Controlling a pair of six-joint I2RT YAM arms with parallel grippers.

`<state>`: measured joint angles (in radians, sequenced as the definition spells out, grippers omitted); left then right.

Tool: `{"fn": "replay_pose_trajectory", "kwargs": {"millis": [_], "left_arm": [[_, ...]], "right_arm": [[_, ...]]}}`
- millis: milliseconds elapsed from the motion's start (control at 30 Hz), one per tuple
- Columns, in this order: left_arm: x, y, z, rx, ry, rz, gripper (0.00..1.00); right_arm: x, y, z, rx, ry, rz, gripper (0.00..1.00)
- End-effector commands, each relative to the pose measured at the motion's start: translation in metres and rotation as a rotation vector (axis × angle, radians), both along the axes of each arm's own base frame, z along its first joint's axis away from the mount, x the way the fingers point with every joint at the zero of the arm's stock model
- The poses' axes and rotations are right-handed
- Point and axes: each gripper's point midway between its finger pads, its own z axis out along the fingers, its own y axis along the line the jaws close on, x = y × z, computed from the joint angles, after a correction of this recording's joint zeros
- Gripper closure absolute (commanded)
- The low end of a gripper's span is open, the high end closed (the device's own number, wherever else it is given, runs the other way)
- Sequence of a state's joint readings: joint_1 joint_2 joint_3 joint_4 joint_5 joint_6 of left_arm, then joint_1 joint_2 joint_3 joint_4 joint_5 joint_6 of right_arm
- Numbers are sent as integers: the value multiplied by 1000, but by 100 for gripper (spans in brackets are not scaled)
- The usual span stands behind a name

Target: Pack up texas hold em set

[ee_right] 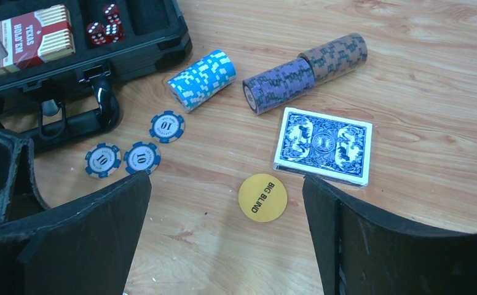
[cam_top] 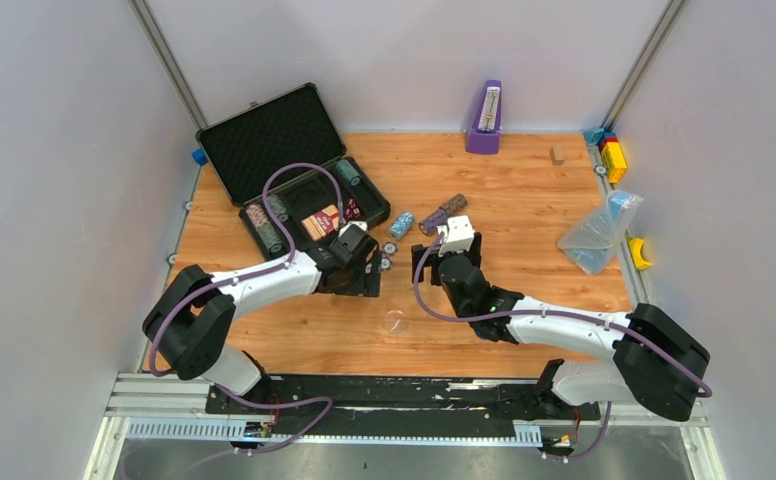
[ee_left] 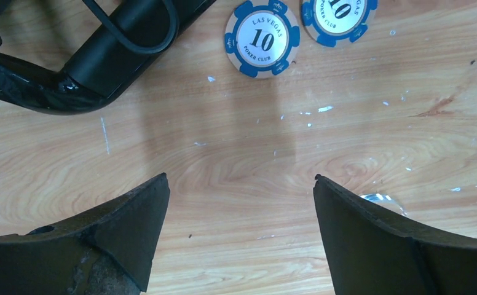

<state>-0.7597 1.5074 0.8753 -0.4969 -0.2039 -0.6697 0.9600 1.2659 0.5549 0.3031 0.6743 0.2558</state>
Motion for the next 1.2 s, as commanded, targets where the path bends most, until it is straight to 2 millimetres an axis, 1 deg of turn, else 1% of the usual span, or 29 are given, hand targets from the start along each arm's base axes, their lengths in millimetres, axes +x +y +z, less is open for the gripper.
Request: {"fn": "replay_pose_trajectory", "kwargs": {"millis": [0,33,67,100,133,167,200,233,300,333,367,400,467,500,533,567,633,700,800,867,900,933,967,1000,1033,1067,1100,1133,1167], "left_arm": [[10,-7,17,-104,-116,36,6],[12,-6,34,-148,-170,43,5],[9,-1,34,-153,-191,45,5],[12,5,53,-177,-253,59,4],[9,13,55,-158,-267,55,3],[12,22,70,-170,-312,74,3],[11,31,74,-146,-313,67,3],[15,43,84,-160,-330,93,3],[20,62,92,-173,-327,114,3],[25,76,94,-168,-331,140,3],[25,78,98,-187,-337,137,3],[27,86,99,-176,-345,147,3],[29,95,104,-149,-380,150,3],[31,103,108,-124,-410,175,3],[31,109,108,-107,-422,192,3],[32,117,115,-93,-461,224,2],[34,126,121,-101,-530,271,2],[35,135,126,-107,-606,322,2],[36,153,130,-82,-699,393,3],[32,167,136,-59,-761,436,3],[30,171,132,-39,-765,445,3],[27,179,136,-29,-793,480,3],[25,182,129,-23,-795,490,3],[22,186,133,-31,-825,506,4],[20,189,131,-27,-834,512,4],[17,194,137,-32,-862,531,5],[14,197,134,-27,-863,542,5],[11,200,138,-36,-887,561,6],[9,202,134,-37,-887,567,7]], "right_arm": [[-1,15,10,18,2,58,4],[-1,17,8,13,14,64,4],[-1,19,5,10,30,67,4],[-2,21,2,0,47,71,4],[-2,23,-2,-9,59,77,4],[-2,25,-5,-16,73,82,3],[-2,27,-9,-19,88,86,3],[-2,31,-14,-31,104,100,3],[-5,40,-22,-45,151,139,4],[-8,46,-25,-51,186,163,5],[-14,50,-29,-60,239,187,5],[-23,51,-35,-73,310,197,5],[-42,54,-37,-66,426,222,5],[-55,57,-38,-59,467,255,4],[-66,59,-37,-49,495,284,1],[-75,59,-37,-47,519,294,0],[-85,57,-38,-47,548,292,2],[-90,57,-43,-60,582,284,2],[-98,60,-57,-123,627,284,5],[-102,67,-66,-170,642,288,5],[-105,71,-69,-194,644,295,5],[-106,74,-73,-217,649,298,5],[-108,77,-77,-241,653,294,5],[-109,78,-83,-260,665,290,5],[-110,80,-86,-268,677,290,5],[-111,81,-89,-274,690,289,6],[-112,82,-91,-274,700,288,6],[-113,82,-93,-274,709,286,6],[-114,82,-96,-274,719,286,6]]}}
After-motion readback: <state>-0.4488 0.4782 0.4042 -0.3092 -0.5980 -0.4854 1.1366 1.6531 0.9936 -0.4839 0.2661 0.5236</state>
